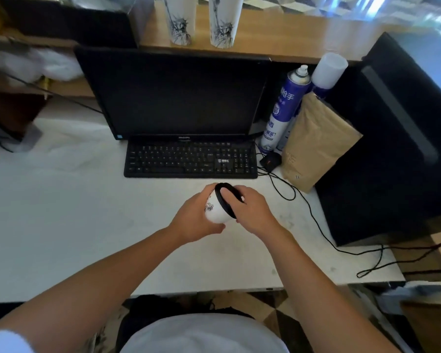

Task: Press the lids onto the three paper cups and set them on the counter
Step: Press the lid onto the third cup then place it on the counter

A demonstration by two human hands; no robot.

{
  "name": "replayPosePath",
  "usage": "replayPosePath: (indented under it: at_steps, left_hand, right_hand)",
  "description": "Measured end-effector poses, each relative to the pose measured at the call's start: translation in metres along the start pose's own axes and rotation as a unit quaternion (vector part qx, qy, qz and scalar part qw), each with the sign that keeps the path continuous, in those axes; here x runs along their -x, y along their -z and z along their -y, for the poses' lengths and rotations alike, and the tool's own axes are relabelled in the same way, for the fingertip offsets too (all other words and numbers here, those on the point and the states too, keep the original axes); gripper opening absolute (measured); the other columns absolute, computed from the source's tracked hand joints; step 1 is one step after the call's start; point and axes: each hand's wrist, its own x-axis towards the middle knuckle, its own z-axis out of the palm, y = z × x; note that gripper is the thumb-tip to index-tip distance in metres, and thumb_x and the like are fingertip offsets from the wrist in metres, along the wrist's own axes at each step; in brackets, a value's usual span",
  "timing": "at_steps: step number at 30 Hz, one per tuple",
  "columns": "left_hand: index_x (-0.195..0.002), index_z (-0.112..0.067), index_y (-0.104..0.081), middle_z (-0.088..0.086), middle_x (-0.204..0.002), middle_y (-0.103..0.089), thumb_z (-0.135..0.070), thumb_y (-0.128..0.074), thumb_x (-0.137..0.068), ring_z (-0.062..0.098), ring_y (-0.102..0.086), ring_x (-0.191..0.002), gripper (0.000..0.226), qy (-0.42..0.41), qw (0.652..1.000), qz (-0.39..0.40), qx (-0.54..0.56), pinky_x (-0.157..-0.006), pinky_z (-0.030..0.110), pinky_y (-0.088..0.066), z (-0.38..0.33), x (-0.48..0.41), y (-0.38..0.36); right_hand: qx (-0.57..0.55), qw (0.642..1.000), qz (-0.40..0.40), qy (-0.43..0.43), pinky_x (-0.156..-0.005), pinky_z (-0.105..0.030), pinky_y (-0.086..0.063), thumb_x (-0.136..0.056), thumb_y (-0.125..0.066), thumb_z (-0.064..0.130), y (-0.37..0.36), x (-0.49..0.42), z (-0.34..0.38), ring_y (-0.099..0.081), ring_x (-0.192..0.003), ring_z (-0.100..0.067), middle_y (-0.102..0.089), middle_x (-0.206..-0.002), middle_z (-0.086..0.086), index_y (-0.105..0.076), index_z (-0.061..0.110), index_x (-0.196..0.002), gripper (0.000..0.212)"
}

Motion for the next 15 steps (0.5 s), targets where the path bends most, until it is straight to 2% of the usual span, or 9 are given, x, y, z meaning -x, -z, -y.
replayPosePath:
  at_steps: [2, 4, 7, 11, 15]
  left_hand:
    - [-0.140, -0.041, -0.036, -0.014, -0.116, -0.063, -0.022, -0.090, -0.062, 0.008, -0.064, -0.097, 0.096, 0.009, 1.000, -0.010, 0.003, -0.075, 0.024, -0.057, 0.004, 0.009, 0.004]
    - [-0.140, -0.042, -0.036, -0.015, -0.115, -0.064, -0.025, -0.090, -0.061, 0.009, -0.065, -0.097, 0.097, 0.017, 1.000, -0.014, 0.005, -0.076, 0.025, -0.057, 0.009, 0.018, 0.005]
    - [-0.137, -0.041, -0.039, -0.017, -0.112, -0.063, -0.035, -0.090, -0.059, 0.008, -0.065, -0.096, 0.094, 0.053, 0.998, -0.027, 0.000, -0.077, 0.028, -0.059, 0.018, 0.031, 0.007]
    - [-0.124, -0.033, -0.050, -0.012, -0.103, -0.066, -0.032, -0.085, -0.058, 0.010, -0.066, -0.088, 0.075, 0.084, 0.994, -0.031, -0.063, -0.075, 0.039, -0.060, 0.032, 0.045, 0.016]
    - [-0.119, -0.033, -0.049, -0.009, -0.096, -0.067, -0.026, -0.081, -0.057, 0.011, -0.067, -0.082, 0.070, 0.110, 0.991, -0.036, -0.061, -0.069, 0.038, -0.062, 0.036, 0.054, 0.022]
  right_hand:
    - [0.066, 0.997, 0.002, 0.039, -0.073, -0.033, -0.048, -0.094, -0.043, 0.063, -0.008, 0.000, 0.003, -0.061, -0.090, -0.023, -0.065, -0.093, -0.004, -0.067, 0.014, -0.097, 0.055]
    - [0.118, 0.992, 0.007, 0.044, -0.072, -0.035, -0.045, -0.091, -0.036, 0.068, -0.016, 0.000, 0.004, -0.058, -0.089, -0.025, -0.063, -0.088, -0.004, -0.062, 0.015, -0.087, 0.058]
    - [0.128, 0.991, 0.008, 0.026, -0.065, -0.032, -0.041, -0.097, -0.040, 0.059, -0.023, 0.000, 0.007, -0.059, -0.083, -0.025, -0.063, -0.088, -0.008, -0.061, 0.008, -0.086, 0.056]
    - [0.086, 0.996, 0.022, -0.006, -0.066, -0.038, -0.051, -0.100, -0.042, 0.052, -0.025, -0.002, 0.012, -0.063, -0.081, -0.029, -0.066, -0.087, -0.014, -0.063, 0.003, -0.084, 0.056]
    - [0.084, 0.995, 0.026, 0.037, -0.069, -0.043, -0.055, -0.099, -0.045, 0.050, -0.026, -0.004, 0.019, -0.064, -0.081, -0.029, -0.066, -0.087, -0.015, -0.066, 0.001, -0.086, 0.055]
